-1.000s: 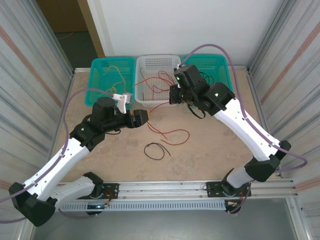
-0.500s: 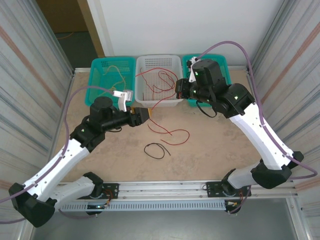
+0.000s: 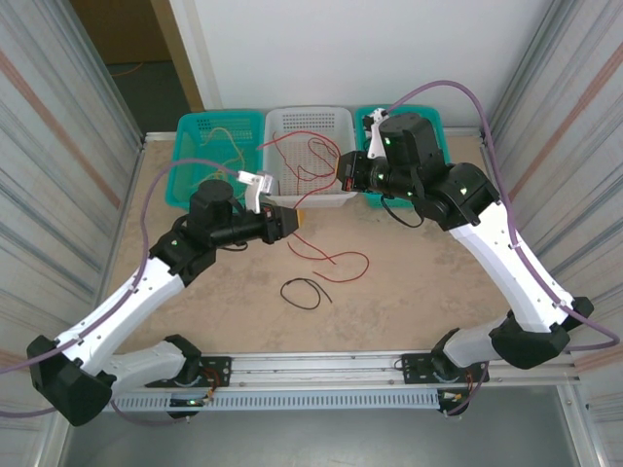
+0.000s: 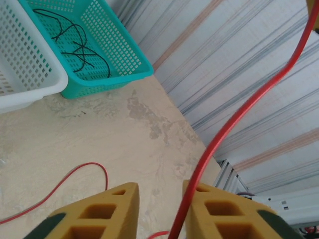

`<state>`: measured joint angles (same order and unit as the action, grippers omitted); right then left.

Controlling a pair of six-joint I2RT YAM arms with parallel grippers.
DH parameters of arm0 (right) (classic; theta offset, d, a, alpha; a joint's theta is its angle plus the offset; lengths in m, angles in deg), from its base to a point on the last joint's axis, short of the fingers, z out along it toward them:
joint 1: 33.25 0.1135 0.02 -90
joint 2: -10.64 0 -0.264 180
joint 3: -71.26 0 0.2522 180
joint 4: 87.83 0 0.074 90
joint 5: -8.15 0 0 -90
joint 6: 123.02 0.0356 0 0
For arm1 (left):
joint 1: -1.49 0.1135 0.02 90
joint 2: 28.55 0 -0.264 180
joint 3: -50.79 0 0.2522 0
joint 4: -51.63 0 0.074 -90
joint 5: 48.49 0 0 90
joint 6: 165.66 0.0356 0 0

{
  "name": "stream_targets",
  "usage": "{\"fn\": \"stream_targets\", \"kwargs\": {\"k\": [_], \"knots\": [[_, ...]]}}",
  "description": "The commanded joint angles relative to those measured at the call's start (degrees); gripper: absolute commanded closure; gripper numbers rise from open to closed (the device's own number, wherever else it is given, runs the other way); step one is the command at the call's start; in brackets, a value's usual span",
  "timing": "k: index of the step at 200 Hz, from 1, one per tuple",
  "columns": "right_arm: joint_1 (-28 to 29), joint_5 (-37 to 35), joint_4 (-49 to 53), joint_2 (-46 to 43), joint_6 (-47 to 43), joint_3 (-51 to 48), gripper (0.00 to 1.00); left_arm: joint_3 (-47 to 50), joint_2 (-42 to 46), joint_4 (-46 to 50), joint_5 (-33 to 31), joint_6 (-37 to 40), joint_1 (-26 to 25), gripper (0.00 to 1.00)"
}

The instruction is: Untangle the cables

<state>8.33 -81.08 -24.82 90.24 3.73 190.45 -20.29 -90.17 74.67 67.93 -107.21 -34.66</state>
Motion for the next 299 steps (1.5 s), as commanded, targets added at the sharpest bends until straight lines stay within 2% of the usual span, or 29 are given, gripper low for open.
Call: {"fn": "stream_targets", "kwargs": {"k": [1, 17, 33, 41, 64, 90, 110, 122, 139, 166, 192, 217, 266, 280, 299], "knots": [[-0.6, 1.9, -1.9, -1.9, 1.5, -0.8, 1.00, -1.9, -0.2, -1.7, 1.2, 1.1, -0.5, 0.87], [-1.0, 2.3, -2.4, -2.0, 1.8, -1.5, 1.00, -2.0, -0.2, -1.9, 1.2, 1.0, -0.7, 1.00], [-1.6, 2.6, -2.6, -2.2, 2.1, -2.5, 0.99, -1.8, -0.1, -2.5, 1.4, 0.5, -0.6, 1.00], [-1.7, 2.5, -2.7, -2.3, 2.2, -3.2, 0.91, -1.7, 0.0, -2.9, 1.5, 0.1, -0.6, 1.00], [-1.9, 1.0, -2.6, -3.2, 2.5, -6.7, 0.60, -2.2, 0.3, -2.5, -0.2, -0.9, -0.6, 1.00], [-1.8, 2.2, -5.4, -6.2, 4.0, -15.0, 0.45, -3.5, 0.2, -1.9, -0.3, -2.0, -0.1, 1.00], [-0.5, 5.0, -8.7, -7.8, 4.9, -20.9, 0.45, -3.7, 0.2, -2.5, 0.5, -3.9, 1.0, 1.00], [1.6, 3.8, -9.8, -8.6, 4.5, -23.1, 0.45, -3.3, 0.3, -3.6, 1.1, -5.4, 1.9, 1.00], [4.1, 2.6, -10.3, -8.7, 3.5, -24.5, 0.44, -2.7, 0.2, -5.4, 2.3, -7.8, 3.1, 1.00], [5.0, 3.9, -11.6, -7.7, 3.0, -25.4, 0.44, -2.4, -0.2, -6.9, 4.0, -9.6, 4.1, 1.00], [5.5, 4.6, -12.4, -6.4, 2.5, -25.5, 0.47, -2.5, -0.2, -7.1, 4.3, -10.1, 4.1, 1.00], [6.2, 5.0, -13.2, -5.4, 2.6, -25.7, 0.57, -2.4, -0.1, -7.2, 4.2, -10.2, 4.4, 1.00], [9.2, 4.6, -15.9, -5.3, 3.3, -27.2, 0.61, -3.3, -1.2, -7.8, 3.7, -10.0, 5.2, 1.00], [10.4, 2.1, -14.7, -4.9, 3.0, -26.8, 0.62, -4.9, -2.6, -6.7, 3.3, -9.0, 5.4, 1.00], [11.1, -7.6, -9.1, -5.4, 3.7, -26.1, 0.61, -9.5, -5.7, -1.6, 1.5, -7.0, 6.5, 1.00]]}}
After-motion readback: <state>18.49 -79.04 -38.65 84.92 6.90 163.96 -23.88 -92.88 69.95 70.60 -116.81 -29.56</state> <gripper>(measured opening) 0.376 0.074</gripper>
